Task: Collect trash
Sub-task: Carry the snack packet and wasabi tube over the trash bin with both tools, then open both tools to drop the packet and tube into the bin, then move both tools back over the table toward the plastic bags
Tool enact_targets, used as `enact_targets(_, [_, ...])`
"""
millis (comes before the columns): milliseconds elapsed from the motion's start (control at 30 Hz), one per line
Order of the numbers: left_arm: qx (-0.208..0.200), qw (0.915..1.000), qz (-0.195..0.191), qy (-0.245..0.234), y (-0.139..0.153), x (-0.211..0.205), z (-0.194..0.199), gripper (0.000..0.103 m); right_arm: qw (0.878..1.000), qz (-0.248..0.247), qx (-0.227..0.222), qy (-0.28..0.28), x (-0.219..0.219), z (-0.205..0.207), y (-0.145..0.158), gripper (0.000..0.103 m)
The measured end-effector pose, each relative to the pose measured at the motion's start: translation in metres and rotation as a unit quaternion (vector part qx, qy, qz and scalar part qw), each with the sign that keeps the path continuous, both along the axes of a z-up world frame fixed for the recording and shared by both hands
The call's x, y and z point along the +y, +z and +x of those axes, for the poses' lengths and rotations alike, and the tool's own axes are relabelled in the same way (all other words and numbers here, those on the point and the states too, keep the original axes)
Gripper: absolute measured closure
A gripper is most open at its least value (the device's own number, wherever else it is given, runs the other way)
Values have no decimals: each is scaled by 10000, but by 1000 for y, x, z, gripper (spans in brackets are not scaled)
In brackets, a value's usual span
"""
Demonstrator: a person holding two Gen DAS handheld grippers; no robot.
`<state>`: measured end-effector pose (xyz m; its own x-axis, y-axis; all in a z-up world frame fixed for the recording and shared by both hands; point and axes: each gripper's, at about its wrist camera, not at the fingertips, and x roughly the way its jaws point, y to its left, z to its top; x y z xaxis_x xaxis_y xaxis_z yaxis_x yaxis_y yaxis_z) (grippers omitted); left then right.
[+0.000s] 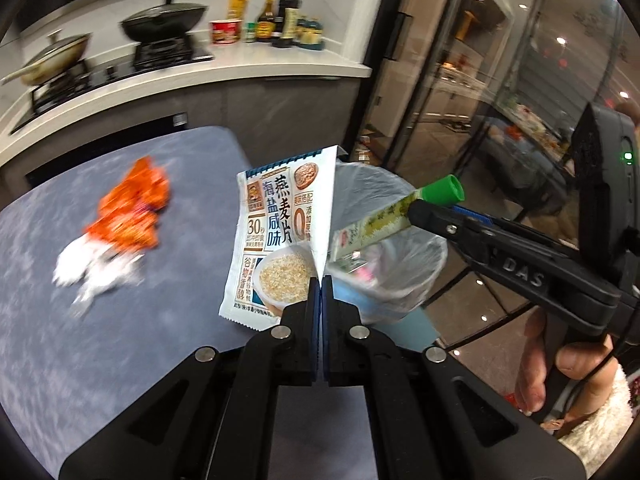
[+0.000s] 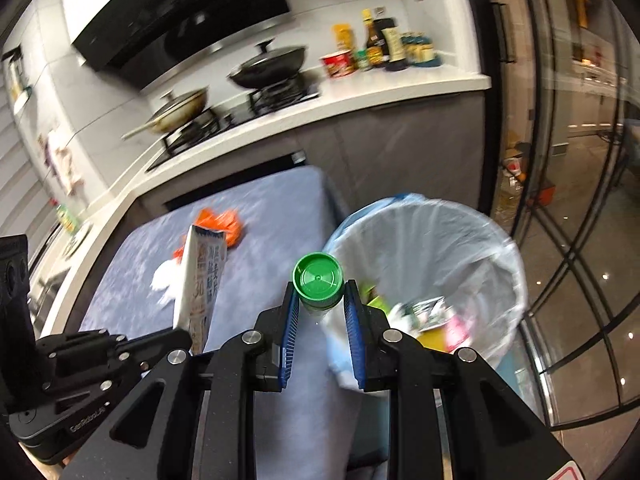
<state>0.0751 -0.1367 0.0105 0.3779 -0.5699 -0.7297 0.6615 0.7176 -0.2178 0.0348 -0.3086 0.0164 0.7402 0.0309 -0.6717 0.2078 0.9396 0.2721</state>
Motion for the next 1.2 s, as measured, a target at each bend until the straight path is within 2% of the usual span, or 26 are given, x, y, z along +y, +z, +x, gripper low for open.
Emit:
enact_targets(167, [94,9992,-108,-367,-2,-50,16,103,9990,-34,67,-443,-43,8,-7,81])
enact_targets(267, [318,9976,-190,-589,-13,-79,29,102,9981,-61,210,-582,-60,13,-19,81])
enact_targets(367, [329,9976,-107,-607,-25,-100,37,101,9970,-96,362,-682,-69,16,-32,80])
enact_targets(433, [381,9975,-9,-602,-34,-109,42,99,9957,-130,395,-826,-74,14,-38,76])
enact_targets(467, [390,9975,23,-594,-37,-112,44,94,9953,-130,388,-879,-76,13,-39,63])
enact_targets(500, [390,9975,41,-581,-39,-114,44,90,9951,-123,357,-918,-77,12,-39,56])
enact_targets(567, [378,9978,58,-550,-41,-114,46,69,9948,-91,300,-970,-79,9,-38,57])
enact_targets(667, [299,9985,-17,-461,-39,-109,46,58,9946,-78,260,-1005,-81,6,-37,55])
enact_targets(767, [273,9989,-55,-376,-34,-101,45,58,9946,-116,215,-1009,-78,3,-33,52])
enact_targets(1200, [104,9997,-62,202,-23,-44,48,57,9977,-116,195,-643,-35,10,-24,51])
